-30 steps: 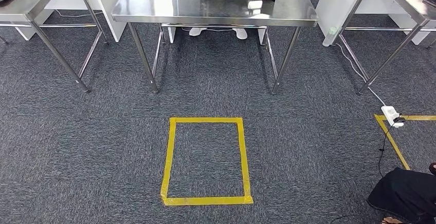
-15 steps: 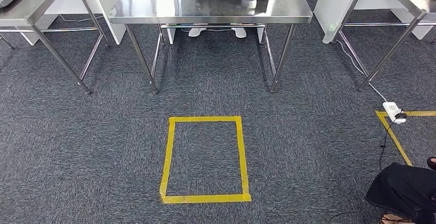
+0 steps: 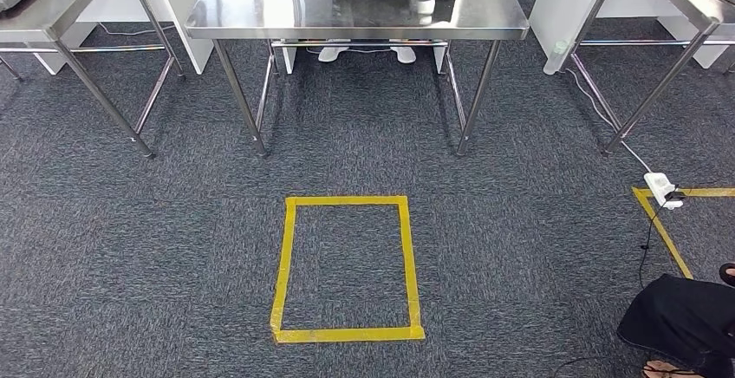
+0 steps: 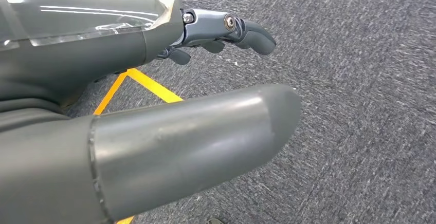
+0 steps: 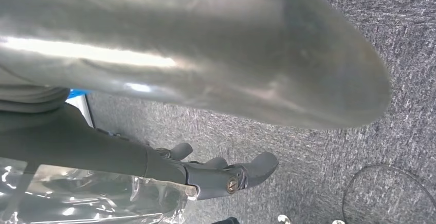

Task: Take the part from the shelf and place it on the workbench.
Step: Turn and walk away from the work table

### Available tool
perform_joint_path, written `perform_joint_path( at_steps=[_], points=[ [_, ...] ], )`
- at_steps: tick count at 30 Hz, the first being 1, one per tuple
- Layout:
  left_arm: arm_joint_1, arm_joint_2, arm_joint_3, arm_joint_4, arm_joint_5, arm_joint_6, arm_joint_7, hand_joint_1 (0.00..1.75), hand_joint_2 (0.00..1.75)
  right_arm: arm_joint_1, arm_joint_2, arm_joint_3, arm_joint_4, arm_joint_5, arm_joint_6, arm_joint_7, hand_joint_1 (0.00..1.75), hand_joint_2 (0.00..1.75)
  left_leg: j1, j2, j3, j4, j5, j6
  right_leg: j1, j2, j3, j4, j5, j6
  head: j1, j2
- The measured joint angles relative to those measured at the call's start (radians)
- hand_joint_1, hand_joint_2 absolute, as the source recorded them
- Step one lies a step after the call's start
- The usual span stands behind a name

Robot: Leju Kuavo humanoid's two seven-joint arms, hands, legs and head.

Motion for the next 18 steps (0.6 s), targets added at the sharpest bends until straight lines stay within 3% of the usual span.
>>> perform_joint_path(
  at_steps=[3,7,9,11,12,13,14,16,17,18],
  points=[
    [0.0,0.003,-0.001,0.0,-0.006,-0.006,-0.001,0.0,0.0,0.0,0.0,-0.006,0.0,0.0,-0.002,0.001,0.0,0.0,-0.002,0.0,-0.001,0.003,-0.001,0.001,-0.005,0.0,0.001,-0.001,0.001,0.002,0.0,0.0],
    [-0.001,0.009,-0.004,0.001,-0.012,-0.007,-0.001,0.0,0.0,-0.001,0.001,-0.007,0.001,0.015,-0.004,0.011,0.0,0.0,0.004,-0.003,0.002,-0.022,0.016,0.023,-0.01,-0.004,0.004,0.001,0.001,0.015,0.0,0.0],
    [-0.001,0.008,-0.005,0.001,-0.013,-0.006,0.0,0.0,0.0,0.0,-0.001,-0.007,0.001,0.019,-0.004,0.011,0.0,0.0,0.013,-0.005,0.005,-0.043,0.032,0.028,-0.009,-0.002,-0.034,0.072,-0.042,0.011,0.002,0.0],
    [-0.001,0.008,-0.005,0.001,-0.012,-0.005,0.0,0.0,0.0,0.0,-0.002,-0.007,0.001,0.024,-0.004,0.011,0.0,0.0,0.016,-0.01,-0.004,-0.045,0.038,0.025,-0.015,0.0,-0.101,0.208,-0.102,0.01,0.002,0.0],
    [-0.001,0.008,-0.005,0.001,-0.011,-0.004,0.0,0.0,0.0,0.001,-0.003,-0.007,0.001,0.026,-0.004,0.011,0.0,0.0,0.019,-0.015,-0.009,-0.045,0.041,0.02,-0.02,0.0,-0.126,0.262,-0.119,0.016,0.001,0.0],
    [-0.001,0.008,-0.005,0.002,-0.009,-0.004,0.001,0.0,0.0,0.002,-0.004,-0.007,0.001,0.028,-0.004,0.011,0.0,0.0,0.023,-0.021,-0.013,-0.043,0.044,0.014,-0.027,0.0,-0.132,0.279,-0.119,0.028,0.001,0.0],
    [0.0,0.007,-0.005,0.002,-0.007,-0.003,0.001,0.0,0.0,0.002,-0.005,-0.007,0.001,0.03,-0.004,0.011,0.0,0.0,0.029,-0.028,-0.017,-0.04,0.046,0.007,-0.034,0.0,-0.117,0.253,-0.103,0.044,0.001,0.0],
    [-0.001,0.006,-0.005,0.002,-0.004,-0.002,0.002,0.0,0.0,0.002,-0.006,-0.007,0.002,0.033,-0.003,0.011,0.0,0.0,0.042,-0.043,-0.032,-0.021,0.045,-0.014,-0.053,0.013,-0.049,0.124,-0.054,0.08,0.002,0.0],
    [-0.001,0.007,-0.005,0.002,-0.003,-0.002,0.002,0.0,0.0,0.002,-0.005,-0.007,0.002,0.033,-0.003,0.011,0.0,0.0,0.045,-0.051,-0.041,-0.006,0.04,-0.028,-0.057,0.022,-0.024,0.071,-0.038,0.084,0.004,0.0],
    [-0.001,0.008,-0.005,0.002,-0.003,-0.002,0.002,0.0,0.0,0.001,-0.004,-0.007,0.003,0.033,-0.002,0.011,0.0,0.0,0.045,-0.057,-0.049,0.006,0.036,-0.038,-0.059,0.028,-0.013,0.044,-0.031,0.077,0.004,0.0]
  ],
)
